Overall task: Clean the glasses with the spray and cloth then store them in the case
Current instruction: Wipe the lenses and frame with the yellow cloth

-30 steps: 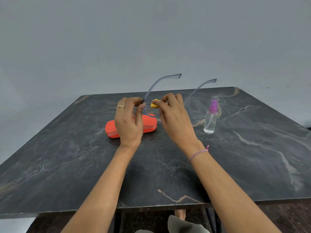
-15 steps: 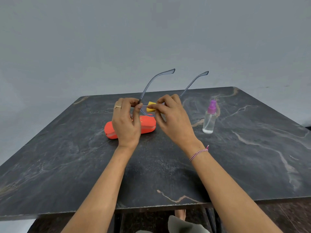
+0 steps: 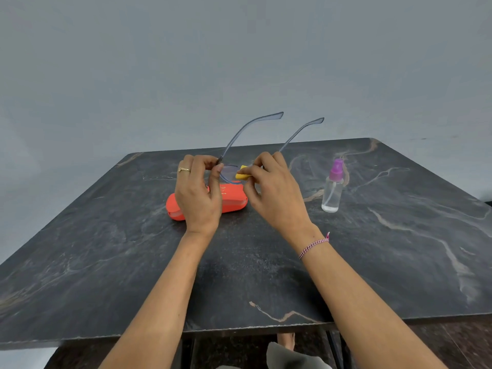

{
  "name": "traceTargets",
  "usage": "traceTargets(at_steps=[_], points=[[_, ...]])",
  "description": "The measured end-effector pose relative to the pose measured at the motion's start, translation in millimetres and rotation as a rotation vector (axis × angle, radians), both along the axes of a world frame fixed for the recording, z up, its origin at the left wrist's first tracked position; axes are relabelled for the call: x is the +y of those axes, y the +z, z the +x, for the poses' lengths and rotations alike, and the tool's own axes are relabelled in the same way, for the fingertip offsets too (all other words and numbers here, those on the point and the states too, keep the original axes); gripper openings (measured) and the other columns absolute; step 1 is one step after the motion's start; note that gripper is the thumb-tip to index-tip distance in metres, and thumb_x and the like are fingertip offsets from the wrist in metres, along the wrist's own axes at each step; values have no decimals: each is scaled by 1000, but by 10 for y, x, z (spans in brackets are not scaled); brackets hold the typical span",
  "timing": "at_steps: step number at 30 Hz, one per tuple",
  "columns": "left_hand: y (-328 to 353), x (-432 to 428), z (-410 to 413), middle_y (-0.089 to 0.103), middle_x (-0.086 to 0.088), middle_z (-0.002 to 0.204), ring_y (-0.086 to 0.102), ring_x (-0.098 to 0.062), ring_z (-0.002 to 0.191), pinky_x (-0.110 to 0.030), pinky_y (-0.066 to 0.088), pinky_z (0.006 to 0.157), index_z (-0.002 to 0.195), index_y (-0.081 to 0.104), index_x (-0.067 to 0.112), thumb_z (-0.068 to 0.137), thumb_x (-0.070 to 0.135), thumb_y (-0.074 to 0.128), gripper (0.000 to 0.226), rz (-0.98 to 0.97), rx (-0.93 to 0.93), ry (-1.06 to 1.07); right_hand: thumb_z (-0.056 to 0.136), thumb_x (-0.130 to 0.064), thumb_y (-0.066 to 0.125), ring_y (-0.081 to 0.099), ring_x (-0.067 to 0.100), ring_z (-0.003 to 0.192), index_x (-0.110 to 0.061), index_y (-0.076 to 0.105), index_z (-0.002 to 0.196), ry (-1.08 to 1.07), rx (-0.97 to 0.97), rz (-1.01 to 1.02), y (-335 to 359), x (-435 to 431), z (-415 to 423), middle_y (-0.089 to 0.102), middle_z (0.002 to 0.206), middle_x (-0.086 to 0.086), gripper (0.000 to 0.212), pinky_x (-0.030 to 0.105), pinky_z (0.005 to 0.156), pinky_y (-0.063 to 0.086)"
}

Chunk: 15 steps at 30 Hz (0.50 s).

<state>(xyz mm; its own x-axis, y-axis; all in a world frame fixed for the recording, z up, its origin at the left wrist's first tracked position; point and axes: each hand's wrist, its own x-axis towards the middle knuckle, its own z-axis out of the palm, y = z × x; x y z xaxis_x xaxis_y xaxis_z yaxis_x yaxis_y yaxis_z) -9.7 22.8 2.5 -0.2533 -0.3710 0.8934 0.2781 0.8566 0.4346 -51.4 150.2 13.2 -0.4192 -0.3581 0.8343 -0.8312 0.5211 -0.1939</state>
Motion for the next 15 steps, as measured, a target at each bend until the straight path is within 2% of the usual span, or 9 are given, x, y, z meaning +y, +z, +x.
traceTargets(at_steps=[3, 7, 10, 13, 15], points=[[-1, -2, -2, 59, -7, 83, 46, -13, 73, -22, 36, 64, 86, 59, 6, 90, 13, 58, 8, 19, -2, 4, 86, -14, 46, 44, 19, 83, -8, 69, 101, 135, -8, -18, -7, -42, 48, 54, 86, 7, 28, 26, 67, 43], [3, -27, -3, 60, -7, 83, 43, -8, 73, -24, 36, 65, 86, 59, 5, 91, 14, 57, 10, 43, 15, 2, 86, -5, 53, 40, 17, 82, -5, 67, 108, 216, 44, 10, 0, -59, 65, 55, 90, 11, 26, 18, 74, 33], [20, -52, -1, 61, -7, 84, 45, -7, 74, -23, 37, 66, 87, 59, 4, 92, 16, 56, 14, 84, 35, -5, 85, -6, 54, 42, 18, 83, -8, 68, 106, 204, 56, -3, -3, -5, -13, 56, 91, 10, 25, 18, 74, 34], [27, -49, 10, 60, -5, 83, 42, -7, 70, -16, 34, 66, 87, 59, 3, 93, 17, 56, 16, 115, 58, -22, 84, -8, 64, 40, 16, 86, -11, 67, 110, 156, 51, 7, -16, 24, -61, 56, 94, 9, 26, 16, 77, 33], [26, -51, 13, 59, -4, 83, 40, -7, 68, -14, 33, 65, 87, 59, 4, 92, 17, 57, 14, 143, 67, -46, 82, -10, 68, 41, 15, 87, -11, 66, 111, 124, 58, 26, -30, 6, -56, 56, 95, 8, 28, 18, 74, 38]])
